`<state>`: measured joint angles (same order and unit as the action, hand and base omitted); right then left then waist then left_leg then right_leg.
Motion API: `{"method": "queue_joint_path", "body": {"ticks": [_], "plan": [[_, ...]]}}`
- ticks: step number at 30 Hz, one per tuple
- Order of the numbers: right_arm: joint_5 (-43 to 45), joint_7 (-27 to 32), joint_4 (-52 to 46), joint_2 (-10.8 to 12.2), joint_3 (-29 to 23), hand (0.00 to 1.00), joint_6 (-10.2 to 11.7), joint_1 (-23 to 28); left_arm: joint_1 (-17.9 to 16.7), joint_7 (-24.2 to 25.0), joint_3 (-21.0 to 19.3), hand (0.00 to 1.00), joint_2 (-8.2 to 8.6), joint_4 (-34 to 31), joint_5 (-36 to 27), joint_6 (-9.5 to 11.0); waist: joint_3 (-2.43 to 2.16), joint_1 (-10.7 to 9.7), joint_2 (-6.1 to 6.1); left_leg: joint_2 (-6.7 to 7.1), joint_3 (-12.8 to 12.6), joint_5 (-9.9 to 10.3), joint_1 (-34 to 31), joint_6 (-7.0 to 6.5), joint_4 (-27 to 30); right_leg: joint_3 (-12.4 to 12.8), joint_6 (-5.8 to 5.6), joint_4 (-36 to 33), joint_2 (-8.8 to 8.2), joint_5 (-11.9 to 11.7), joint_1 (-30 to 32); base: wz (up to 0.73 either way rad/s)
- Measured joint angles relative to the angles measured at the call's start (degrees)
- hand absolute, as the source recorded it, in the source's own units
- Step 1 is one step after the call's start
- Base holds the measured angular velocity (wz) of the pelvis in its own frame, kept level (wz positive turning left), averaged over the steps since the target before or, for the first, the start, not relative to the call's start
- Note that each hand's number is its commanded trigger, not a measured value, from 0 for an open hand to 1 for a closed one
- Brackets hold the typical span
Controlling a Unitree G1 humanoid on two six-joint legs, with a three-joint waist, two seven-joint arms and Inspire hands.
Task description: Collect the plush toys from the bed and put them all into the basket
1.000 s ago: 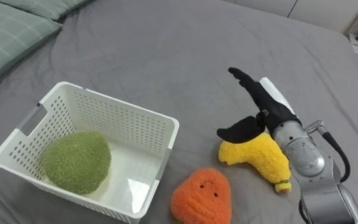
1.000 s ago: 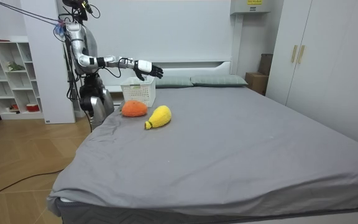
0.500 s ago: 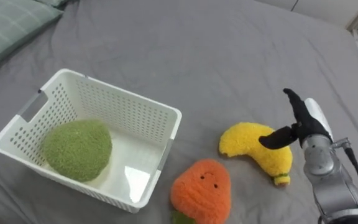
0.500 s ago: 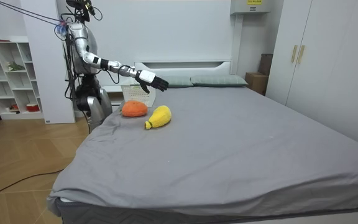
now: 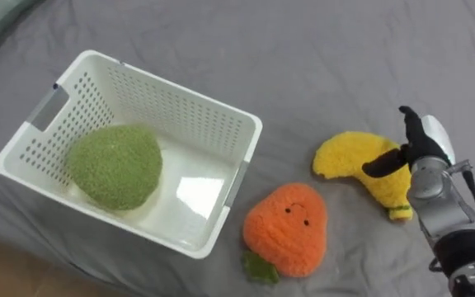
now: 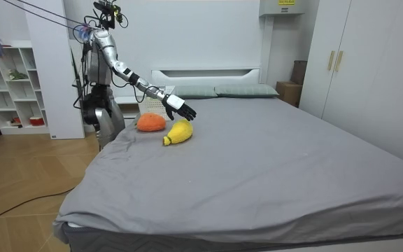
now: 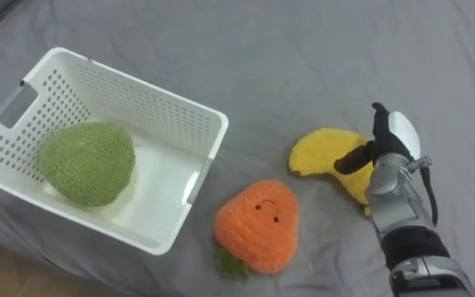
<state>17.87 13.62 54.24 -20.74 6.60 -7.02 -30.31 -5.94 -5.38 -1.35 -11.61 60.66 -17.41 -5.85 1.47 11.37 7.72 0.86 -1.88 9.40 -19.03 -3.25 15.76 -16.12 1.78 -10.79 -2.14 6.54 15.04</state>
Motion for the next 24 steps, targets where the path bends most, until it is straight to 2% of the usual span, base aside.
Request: {"method": "queue_joint_path", "body": {"ticks": [6, 10, 11, 12, 19, 24], "plan": [[0.16, 1.43, 6.17, -0.49, 1.2, 0.0, 1.07, -4.05, 0.34, 1.87, 1.76, 0.0, -0.08, -0.02, -1.14, 0.06, 0.69, 0.18, -0.99, 0.14, 1.07, -0.27, -1.56, 0.13, -0.03, -1.39, 0.01, 0.03, -0.12, 0.0, 1.15, 0.09], [0.16, 1.44, 7.34, -0.51, 1.84, 0.0, 1.28, -4.07, 0.57, 2.27, 3.4, 0.0, -0.11, 0.14, -1.13, 0.15, 0.7, 0.34, -1.0, 0.18, 1.15, -0.29, -1.95, 0.13, -0.08, -1.47, 0.01, 0.01, -0.16, 0.0, 1.53, 0.01], [0.16, 1.44, 8.23, -0.52, 2.28, 0.19, 1.34, -4.08, 0.65, 2.39, 4.1, 0.0, -0.11, 0.22, -1.12, 0.42, 0.7, 0.34, -1.0, 0.22, 1.15, -0.3, -1.96, 0.11, -0.11, -1.49, 0.01, 0.02, -0.2, 0.0, 1.55, 0.0], [0.2, 1.43, 8.81, -0.53, 2.89, 1.0, 1.3, -4.06, 0.67, 2.5, 4.52, 0.0, -0.16, 0.24, -1.1, 0.89, 0.71, 0.2, -1.0, 0.31, 1.31, -0.35, -2.05, 0.07, -0.12, -1.64, 0.01, 0.02, -0.26, 0.01, 1.57, 0.0], [0.43, 1.49, 10.56, -1.04, 4.89, 1.0, 1.28, -4.12, 1.22, 3.55, 6.19, 0.0, -0.72, 0.32, -1.14, 1.36, 0.73, 0.17, -1.04, 0.85, 2.34, -0.95, -2.52, -0.13, -0.34, -2.73, -0.02, -0.03, -0.69, 0.01, 1.69, 0.09], [0.62, 1.86, 11.61, -3.14, 6.67, 1.0, 1.24, -4.12, 1.42, 3.82, 7.02, 0.0, -0.73, 1.23, -1.15, 1.61, 0.98, 1.88, -1.39, 0.94, 2.72, -1.03, -2.56, -0.13, -0.44, -3.07, -0.06, -0.12, -0.6, -0.02, 1.68, 0.02]]}}
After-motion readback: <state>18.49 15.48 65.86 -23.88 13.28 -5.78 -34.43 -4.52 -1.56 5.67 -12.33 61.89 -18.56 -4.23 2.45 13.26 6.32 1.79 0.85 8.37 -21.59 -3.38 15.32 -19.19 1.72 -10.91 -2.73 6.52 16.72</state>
